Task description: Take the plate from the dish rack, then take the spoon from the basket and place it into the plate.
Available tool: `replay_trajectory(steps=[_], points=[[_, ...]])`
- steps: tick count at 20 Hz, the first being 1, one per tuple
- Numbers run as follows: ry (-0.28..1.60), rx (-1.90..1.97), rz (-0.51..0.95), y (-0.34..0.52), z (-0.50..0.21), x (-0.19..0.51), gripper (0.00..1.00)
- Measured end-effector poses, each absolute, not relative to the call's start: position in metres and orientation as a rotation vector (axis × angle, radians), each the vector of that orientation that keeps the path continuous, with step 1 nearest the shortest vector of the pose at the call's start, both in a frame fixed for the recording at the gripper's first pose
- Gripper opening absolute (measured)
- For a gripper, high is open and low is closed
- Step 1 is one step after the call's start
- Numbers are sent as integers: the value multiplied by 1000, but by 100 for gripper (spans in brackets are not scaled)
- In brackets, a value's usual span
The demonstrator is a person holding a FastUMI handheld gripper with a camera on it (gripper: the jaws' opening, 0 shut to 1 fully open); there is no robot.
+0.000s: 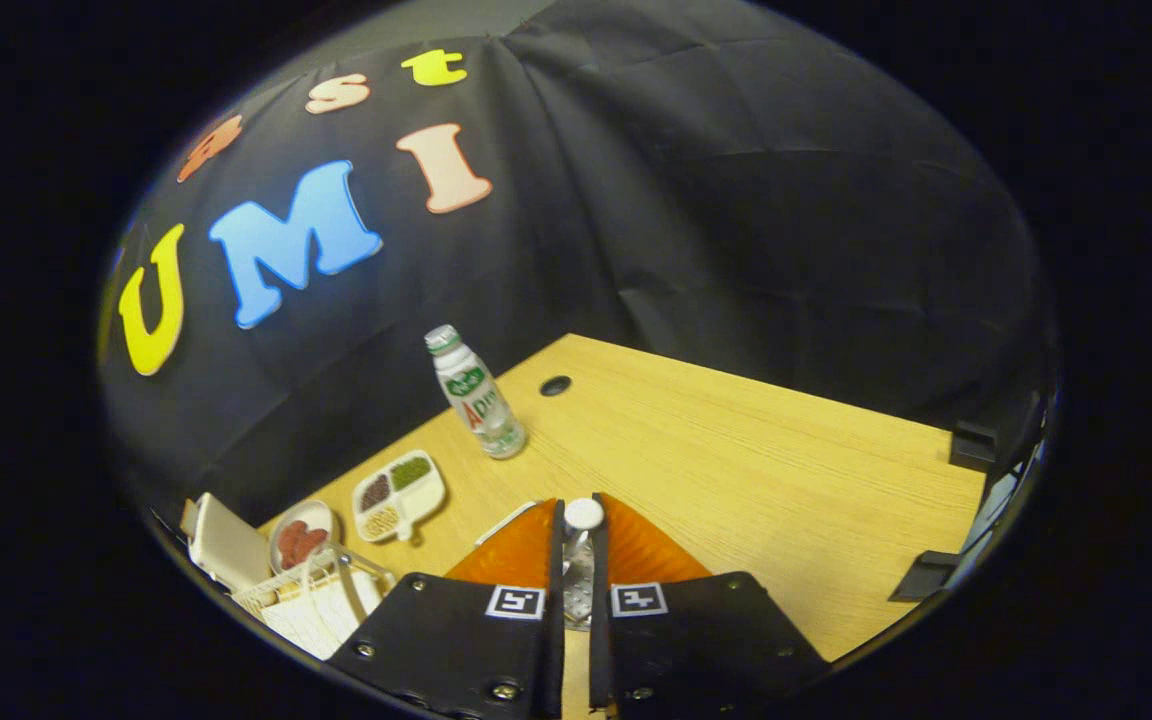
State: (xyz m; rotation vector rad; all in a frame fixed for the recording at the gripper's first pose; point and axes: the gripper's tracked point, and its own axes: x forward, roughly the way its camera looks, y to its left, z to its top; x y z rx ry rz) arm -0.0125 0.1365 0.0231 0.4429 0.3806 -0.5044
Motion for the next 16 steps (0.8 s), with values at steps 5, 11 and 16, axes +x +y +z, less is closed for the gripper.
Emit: replay_trajectory(steps=[5,11,16], points=[[400,351,-474,150,39,1,2],[376,251,-477,157,73,-3,1],[321,173,-488,159,115,-22,1]])
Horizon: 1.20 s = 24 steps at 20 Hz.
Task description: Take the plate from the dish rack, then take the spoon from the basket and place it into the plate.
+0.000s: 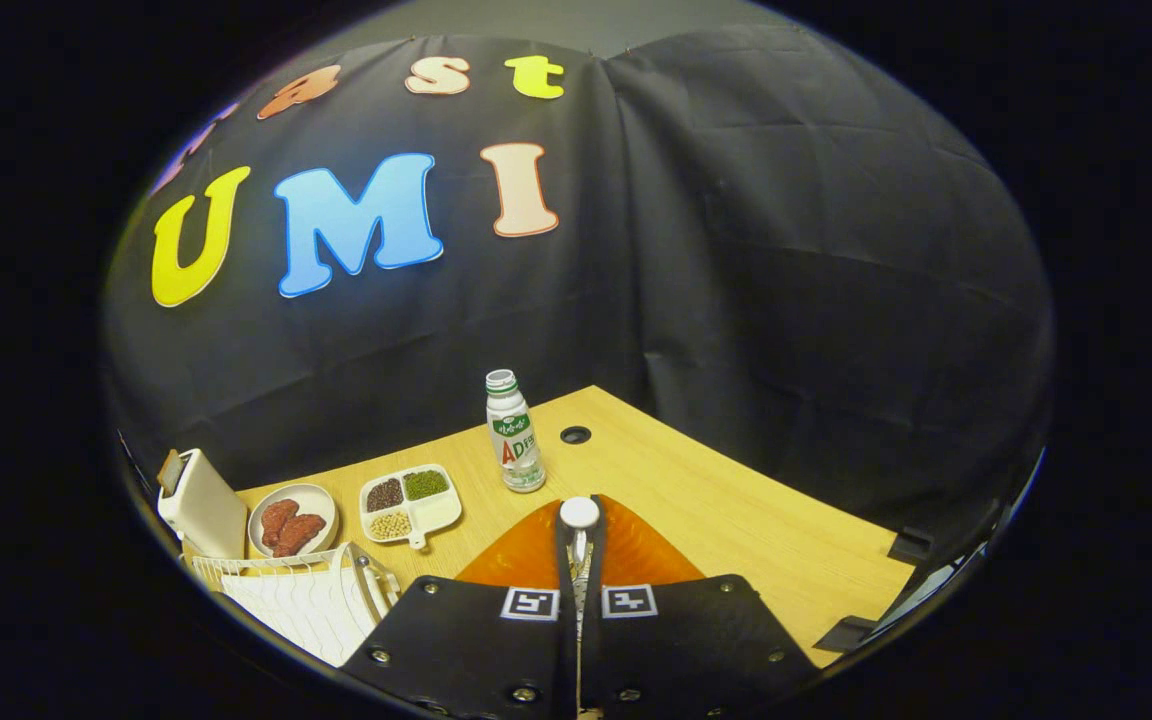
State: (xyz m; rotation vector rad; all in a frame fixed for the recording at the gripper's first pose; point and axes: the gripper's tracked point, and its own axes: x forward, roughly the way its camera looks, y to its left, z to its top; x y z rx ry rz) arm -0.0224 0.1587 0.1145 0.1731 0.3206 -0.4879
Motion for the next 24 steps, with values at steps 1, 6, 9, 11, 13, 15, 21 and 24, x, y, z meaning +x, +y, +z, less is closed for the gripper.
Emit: replay_trajectory(steps=[1,6,9,11,13,15,21,24], points=[[310,159,-486,161,123,-28,1],[273,116,-453,188,153,-59,1],[271,75,-408,216,160,-81,1],[271,42,-362,239,163,-95,1],[275,15,-301,268,164,-106,1],[281,-8,-232,298,161,-116,1],[304,-64,-51,378,150,-153,2],[331,-63,21,411,136,-172,1]])
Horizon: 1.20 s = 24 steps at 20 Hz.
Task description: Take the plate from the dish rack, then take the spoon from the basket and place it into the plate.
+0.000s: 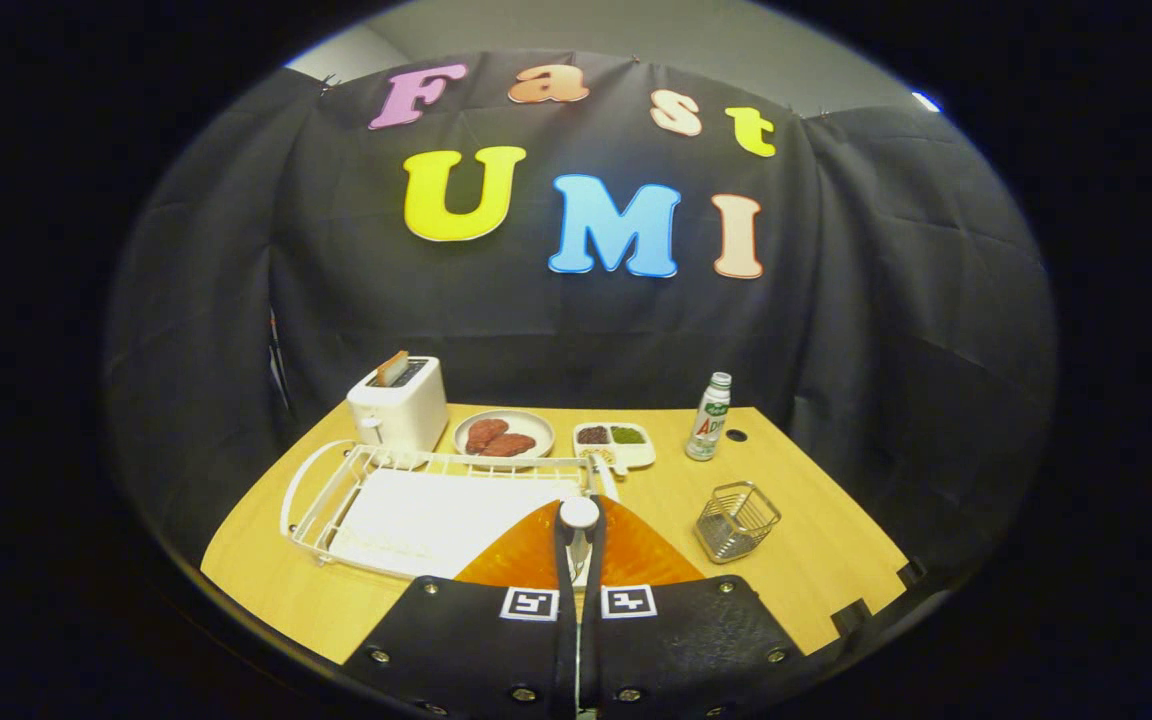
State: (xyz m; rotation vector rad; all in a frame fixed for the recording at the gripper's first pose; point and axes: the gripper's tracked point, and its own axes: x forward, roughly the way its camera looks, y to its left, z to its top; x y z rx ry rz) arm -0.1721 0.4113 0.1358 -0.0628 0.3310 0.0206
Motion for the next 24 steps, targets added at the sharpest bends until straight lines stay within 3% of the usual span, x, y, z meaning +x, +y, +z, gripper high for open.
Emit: replay_trajectory(steps=[21,23,24], points=[[542,-60,204,457,24,-225,1],[532,-51,193,453,24,-225,2],[530,-39,195,451,25,-226,11]])
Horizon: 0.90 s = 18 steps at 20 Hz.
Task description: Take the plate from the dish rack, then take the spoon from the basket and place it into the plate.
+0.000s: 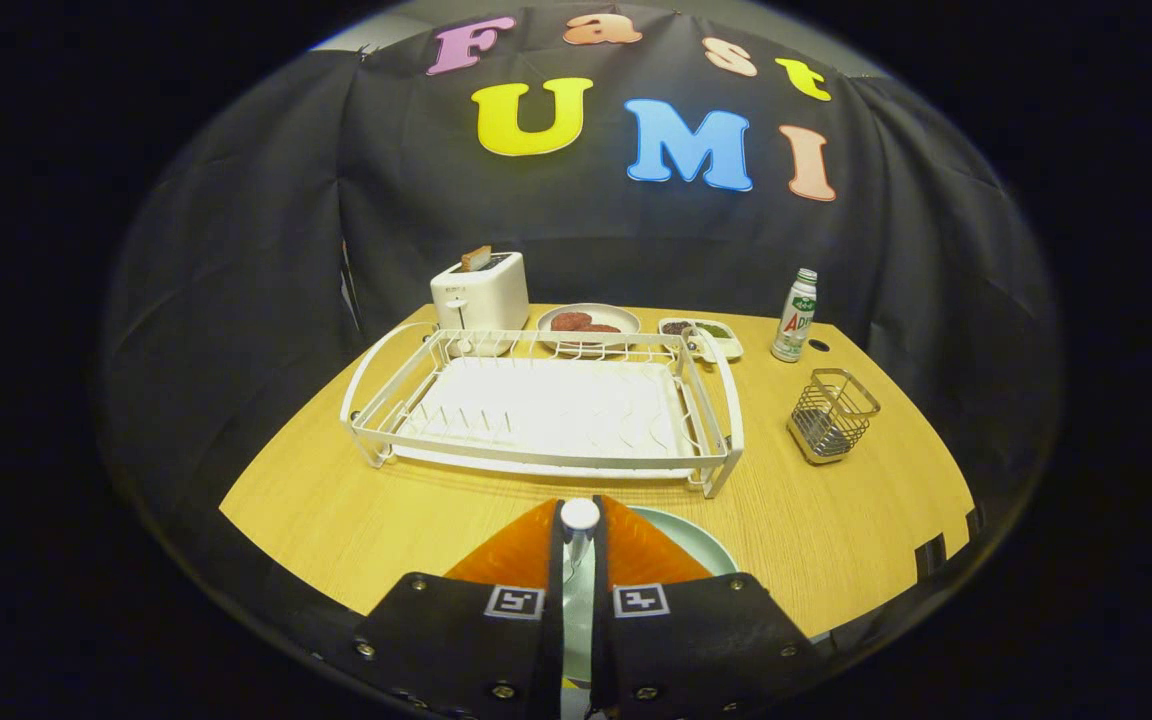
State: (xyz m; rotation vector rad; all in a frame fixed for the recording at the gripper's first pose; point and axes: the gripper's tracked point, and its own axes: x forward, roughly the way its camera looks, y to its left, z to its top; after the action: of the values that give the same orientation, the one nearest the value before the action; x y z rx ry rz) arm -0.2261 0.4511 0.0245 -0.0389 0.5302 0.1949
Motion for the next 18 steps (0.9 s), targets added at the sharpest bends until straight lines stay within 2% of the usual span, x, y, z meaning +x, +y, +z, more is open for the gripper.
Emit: replay_trajectory(steps=[5,6,9,10,11,18], points=[[528,-30,173,439,25,-220,14],[520,-38,157,434,28,-218,25],[495,-49,124,422,35,-210,42],[498,-55,105,415,35,-208,62],[493,-44,104,414,37,-207,67],[470,-36,65,396,48,-194,67]])
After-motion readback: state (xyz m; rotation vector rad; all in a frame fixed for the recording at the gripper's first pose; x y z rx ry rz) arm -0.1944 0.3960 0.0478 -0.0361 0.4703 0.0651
